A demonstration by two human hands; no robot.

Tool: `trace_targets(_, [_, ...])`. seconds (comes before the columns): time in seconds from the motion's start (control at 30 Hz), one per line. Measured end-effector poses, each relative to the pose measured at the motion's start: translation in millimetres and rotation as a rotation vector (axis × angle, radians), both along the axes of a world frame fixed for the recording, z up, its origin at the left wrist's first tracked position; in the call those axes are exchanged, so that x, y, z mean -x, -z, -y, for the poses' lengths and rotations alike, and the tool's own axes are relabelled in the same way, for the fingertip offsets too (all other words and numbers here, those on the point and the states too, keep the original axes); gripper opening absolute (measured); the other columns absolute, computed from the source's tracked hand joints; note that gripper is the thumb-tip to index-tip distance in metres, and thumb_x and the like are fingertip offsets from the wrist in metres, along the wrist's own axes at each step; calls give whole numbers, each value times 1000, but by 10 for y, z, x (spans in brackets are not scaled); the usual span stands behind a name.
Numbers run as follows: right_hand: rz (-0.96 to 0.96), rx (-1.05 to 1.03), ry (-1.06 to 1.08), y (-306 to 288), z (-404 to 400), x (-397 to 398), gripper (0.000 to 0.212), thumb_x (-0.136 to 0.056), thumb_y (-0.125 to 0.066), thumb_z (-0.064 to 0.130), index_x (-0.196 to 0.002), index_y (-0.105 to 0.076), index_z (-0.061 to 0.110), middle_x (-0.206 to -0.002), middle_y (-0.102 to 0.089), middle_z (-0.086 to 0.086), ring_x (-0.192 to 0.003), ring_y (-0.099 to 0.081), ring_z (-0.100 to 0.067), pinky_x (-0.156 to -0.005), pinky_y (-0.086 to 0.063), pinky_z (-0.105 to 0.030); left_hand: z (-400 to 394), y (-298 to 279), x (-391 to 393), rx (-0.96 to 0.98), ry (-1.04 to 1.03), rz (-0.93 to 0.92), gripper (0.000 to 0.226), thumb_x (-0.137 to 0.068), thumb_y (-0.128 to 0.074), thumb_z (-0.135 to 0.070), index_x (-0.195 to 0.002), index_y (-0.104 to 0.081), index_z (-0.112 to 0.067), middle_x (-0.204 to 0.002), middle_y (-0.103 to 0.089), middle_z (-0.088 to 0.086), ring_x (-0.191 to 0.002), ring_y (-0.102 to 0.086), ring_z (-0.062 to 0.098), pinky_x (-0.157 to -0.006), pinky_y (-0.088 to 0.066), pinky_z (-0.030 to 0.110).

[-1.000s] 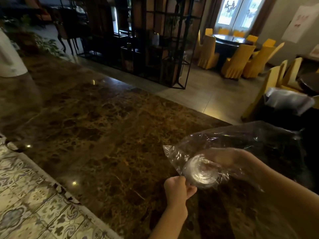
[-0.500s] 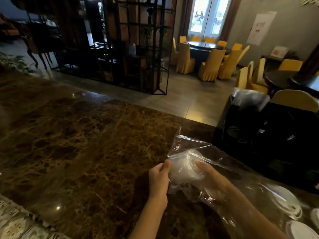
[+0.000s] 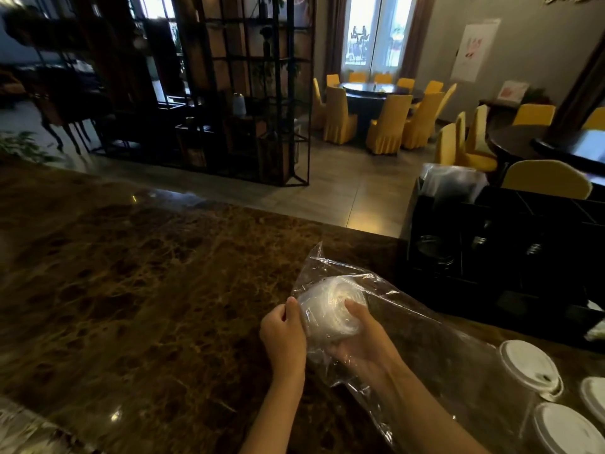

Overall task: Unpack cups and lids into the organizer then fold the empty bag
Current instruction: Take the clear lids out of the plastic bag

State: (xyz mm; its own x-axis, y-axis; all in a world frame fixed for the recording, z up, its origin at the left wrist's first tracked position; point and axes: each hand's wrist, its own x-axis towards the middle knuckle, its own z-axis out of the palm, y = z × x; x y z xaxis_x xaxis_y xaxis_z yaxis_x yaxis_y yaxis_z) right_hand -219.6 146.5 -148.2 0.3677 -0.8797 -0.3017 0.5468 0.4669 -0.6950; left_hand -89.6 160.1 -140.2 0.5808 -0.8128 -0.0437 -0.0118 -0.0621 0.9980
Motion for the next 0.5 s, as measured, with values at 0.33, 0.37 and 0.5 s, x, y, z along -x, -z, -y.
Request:
trace_targets(0.33, [-33, -94, 199, -311, -215, 285, 63, -72, -77, 21, -130, -55, 9, -126, -65, -27, -109, -67, -43, -86, -57, -52, 148, 18, -348, -53, -124, 262, 41, -95, -57, -16, -55, -49, -14, -47, -47, 1, -40, -41, 13, -42, -34, 26])
trace_targets(0.37, [-50, -86, 202, -361, -245, 362, 60, -71, -77, 24, -126, -57, 10, -122, -67, -25, -102, -71, -40, -79, -60, -48, 168, 16, -381, -65, -136, 262, 42, -95, -57, -16, -54, -48, -14, -46, -45, 0, -39, -38, 13, -41, -32, 24])
trace_targets(0.5, [-152, 8, 229, -555, -365, 667, 59, -73, -77, 26, -126, -60, 8, -118, -70, -24, -90, -73, -34, -66, -59, -39, 246, 30, -542, -126, -178, 253, 38, -95, -58, -19, -59, -53, -8, -51, -48, 6, -43, -39, 17, -45, -31, 24])
